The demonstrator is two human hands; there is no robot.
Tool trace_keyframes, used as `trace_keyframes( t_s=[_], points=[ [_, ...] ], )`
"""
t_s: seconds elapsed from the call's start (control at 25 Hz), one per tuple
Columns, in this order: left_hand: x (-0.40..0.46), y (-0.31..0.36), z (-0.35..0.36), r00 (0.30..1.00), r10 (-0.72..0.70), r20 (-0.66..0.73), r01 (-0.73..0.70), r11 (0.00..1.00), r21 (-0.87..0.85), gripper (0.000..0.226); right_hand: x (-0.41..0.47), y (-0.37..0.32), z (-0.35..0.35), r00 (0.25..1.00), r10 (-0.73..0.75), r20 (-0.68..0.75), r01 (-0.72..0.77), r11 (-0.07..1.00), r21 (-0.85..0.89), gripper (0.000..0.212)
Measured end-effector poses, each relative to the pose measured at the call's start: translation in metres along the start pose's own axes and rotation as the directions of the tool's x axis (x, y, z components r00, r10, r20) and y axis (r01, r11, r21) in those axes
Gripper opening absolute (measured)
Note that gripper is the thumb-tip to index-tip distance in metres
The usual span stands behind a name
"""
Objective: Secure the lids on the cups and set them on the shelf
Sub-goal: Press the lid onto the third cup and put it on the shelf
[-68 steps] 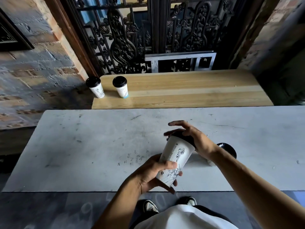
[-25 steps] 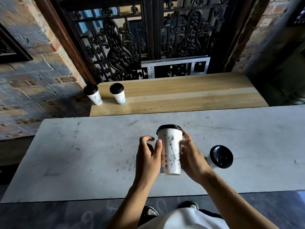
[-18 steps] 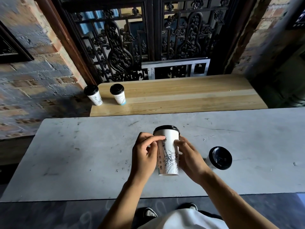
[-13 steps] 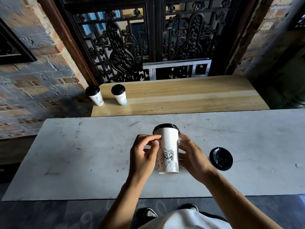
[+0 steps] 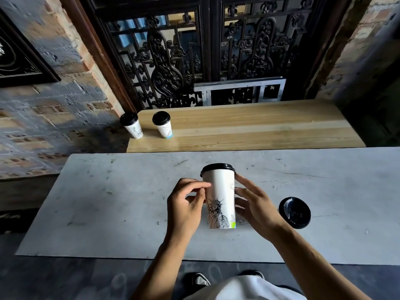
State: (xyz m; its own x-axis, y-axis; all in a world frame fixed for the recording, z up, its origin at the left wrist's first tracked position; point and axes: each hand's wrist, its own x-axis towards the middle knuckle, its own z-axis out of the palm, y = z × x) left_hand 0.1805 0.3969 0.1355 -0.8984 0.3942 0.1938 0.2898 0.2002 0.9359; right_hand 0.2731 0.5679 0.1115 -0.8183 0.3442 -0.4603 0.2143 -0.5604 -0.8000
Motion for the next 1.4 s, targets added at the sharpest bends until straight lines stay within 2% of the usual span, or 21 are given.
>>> trace_keyframes(
  t_s=[0.12,0.28,0.48,0.6,0.68,0.76,0.88,1.08,1.2,1.32,1.4],
  points=[
    [0.000,0.003,0.003,0.999,-0.032,-0.004,0.032,0.999,-0.007,0.029,0.001,-0.002,-0.004,1.000,-0.002,0.011,0.002,1.000,0.010,0.036],
    [-0.001,0.007,0.009,0.988,-0.154,-0.003,0.154,0.987,-0.052,0.023,-0.001,-0.009,-0.009,0.999,-0.024,0.033,0.024,1.000,-0.004,0.030],
    [-0.004,0.006,0.019,0.969,-0.248,0.017,0.248,0.960,-0.132,0.009,-0.001,-0.014,-0.014,0.999,-0.017,0.044,0.016,1.000,0.002,0.032],
    [-0.005,0.005,0.022,0.961,-0.274,0.041,0.276,0.955,-0.111,0.031,0.000,-0.017,-0.015,0.998,0.007,0.060,-0.008,1.000,0.018,0.040],
    [-0.004,0.006,0.023,0.965,-0.258,0.046,0.262,0.957,-0.126,0.032,0.000,-0.016,-0.015,0.998,0.006,0.064,-0.009,0.999,0.035,0.039],
    [-0.004,0.006,0.024,0.976,-0.215,0.042,0.218,0.969,-0.117,0.022,0.000,-0.015,-0.016,0.997,-0.007,0.073,0.006,1.000,0.014,0.047],
    [-0.003,0.006,0.025,0.991,-0.128,0.026,0.129,0.991,-0.042,0.020,-0.001,-0.014,-0.019,0.995,-0.023,0.098,0.027,0.999,-0.041,0.056],
    [-0.001,0.002,0.026,0.998,-0.057,-0.003,0.057,0.998,-0.006,0.027,0.003,-0.015,-0.021,0.996,-0.026,0.088,0.026,1.000,-0.002,0.039],
    [-0.001,0.004,0.027,0.996,-0.090,-0.027,0.089,0.996,-0.019,0.026,0.003,-0.018,-0.022,0.996,-0.053,0.072,0.055,0.998,-0.021,0.039],
    [-0.002,0.005,0.028,0.982,-0.179,-0.052,0.175,0.981,-0.085,0.012,0.003,-0.019,-0.020,0.995,-0.069,0.067,0.072,0.997,-0.032,0.037],
    [-0.003,0.008,0.027,0.973,-0.226,-0.049,0.219,0.969,-0.115,0.017,0.005,-0.018,-0.020,0.995,-0.073,0.062,0.073,0.997,0.013,0.035]
  ],
)
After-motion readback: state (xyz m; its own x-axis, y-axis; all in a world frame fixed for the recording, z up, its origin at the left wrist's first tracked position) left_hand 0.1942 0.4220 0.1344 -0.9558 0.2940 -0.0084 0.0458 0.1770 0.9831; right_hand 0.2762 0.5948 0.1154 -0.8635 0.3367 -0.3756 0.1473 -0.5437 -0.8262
